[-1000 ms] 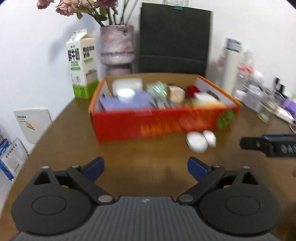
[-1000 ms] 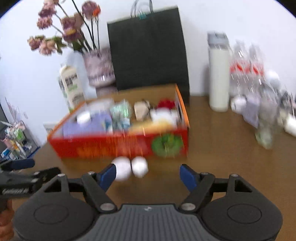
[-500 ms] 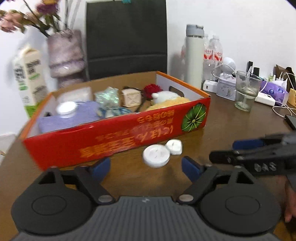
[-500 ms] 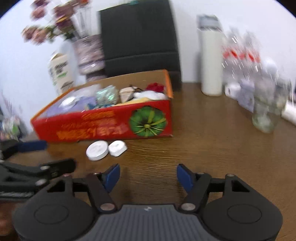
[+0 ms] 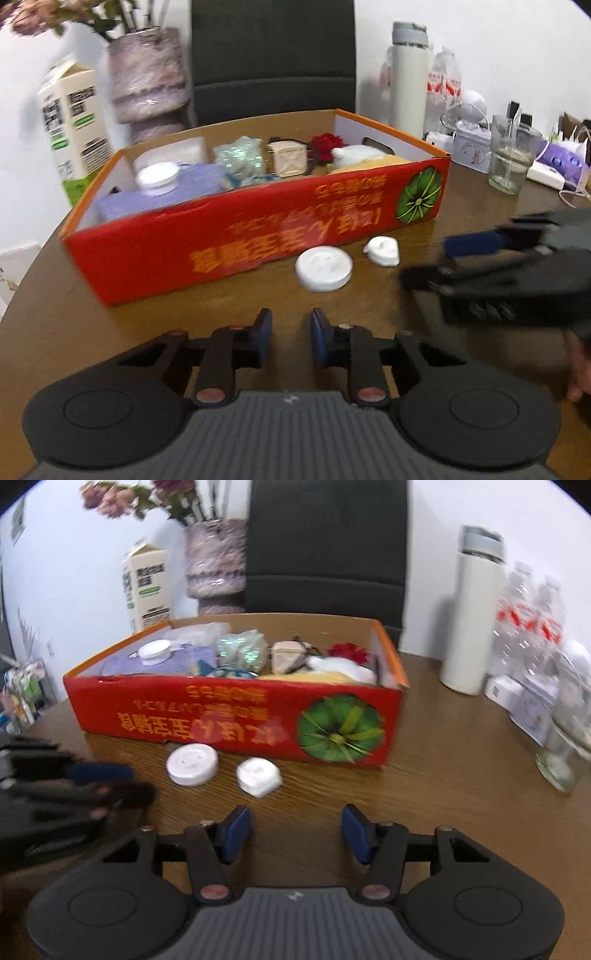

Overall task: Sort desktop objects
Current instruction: 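Grasp a white puck with the left gripper while the right grasps a white earbud piece, then carry the puck and earbud piece into the box and release both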

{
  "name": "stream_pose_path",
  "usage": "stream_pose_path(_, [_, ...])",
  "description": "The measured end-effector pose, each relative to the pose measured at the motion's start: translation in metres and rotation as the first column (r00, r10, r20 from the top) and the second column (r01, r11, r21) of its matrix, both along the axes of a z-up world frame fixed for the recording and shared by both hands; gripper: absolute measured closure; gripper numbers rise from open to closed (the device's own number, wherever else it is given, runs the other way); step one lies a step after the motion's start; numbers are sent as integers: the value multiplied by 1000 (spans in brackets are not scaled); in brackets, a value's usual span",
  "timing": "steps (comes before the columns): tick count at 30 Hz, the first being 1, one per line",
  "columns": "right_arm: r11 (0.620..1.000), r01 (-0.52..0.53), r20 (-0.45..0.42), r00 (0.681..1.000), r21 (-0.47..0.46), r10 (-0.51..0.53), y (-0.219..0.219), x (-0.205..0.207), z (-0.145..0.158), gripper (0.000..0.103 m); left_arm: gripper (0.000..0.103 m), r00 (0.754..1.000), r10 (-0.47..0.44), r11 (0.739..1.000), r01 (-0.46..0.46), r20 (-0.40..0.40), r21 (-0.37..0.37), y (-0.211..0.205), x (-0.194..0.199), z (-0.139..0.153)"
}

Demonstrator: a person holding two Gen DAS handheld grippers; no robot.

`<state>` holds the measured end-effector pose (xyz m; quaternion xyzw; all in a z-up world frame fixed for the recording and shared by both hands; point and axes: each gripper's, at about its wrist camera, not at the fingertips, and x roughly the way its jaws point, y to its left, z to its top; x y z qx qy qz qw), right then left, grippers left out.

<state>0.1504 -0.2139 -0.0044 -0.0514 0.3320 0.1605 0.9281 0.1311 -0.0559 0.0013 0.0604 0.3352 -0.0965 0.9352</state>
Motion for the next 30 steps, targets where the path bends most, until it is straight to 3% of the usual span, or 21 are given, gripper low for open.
stream_pose_path(4, [1000,-19,-1,1000,-1,19,28,15,0,48,75,1000,21,999,-21,-5,-41,12,-2,1])
stream_pose_path(7, [1000,12,9,1000,10,-12,36,22,0,77,57,1000,22,998,-22,4,-56,15,0,2])
stream_pose_path(12, [999,39,6,999,-4,-39,23,15,1,77,48,999,6,999,-5,48,-37,7,-2,3])
stream_pose_path(14, [998,65,14,998,-9,-65,13,6,4,77,48,997,42,998,-40,63,-41,1,5,5])
stream_pose_path(17, [996,91,31,995,13,-92,-9,-13,11,77,50,998,57,995,-55,23,-83,-8,24,5])
stream_pose_path(20, [993,108,39,993,53,-110,-27,-29,14,77,51,997,74,995,-75,-21,-66,-16,39,0])
stream_pose_path(22, [991,118,25,992,71,-120,-34,-34,10,77,54,999,47,995,-49,-27,-88,-17,41,-1])
stream_pose_path(24, [989,121,11,992,83,-122,-37,-39,7,77,64,998,58,996,-59,-11,-73,-19,39,-2])
stream_pose_path(27, [994,83,37,996,68,-86,-29,-47,9,77,65,996,91,991,-91,-7,-101,-18,36,-1])
stream_pose_path(30, [998,35,57,998,54,-38,-20,-54,10,77,65,989,109,993,-104,97,-60,-16,9,12])
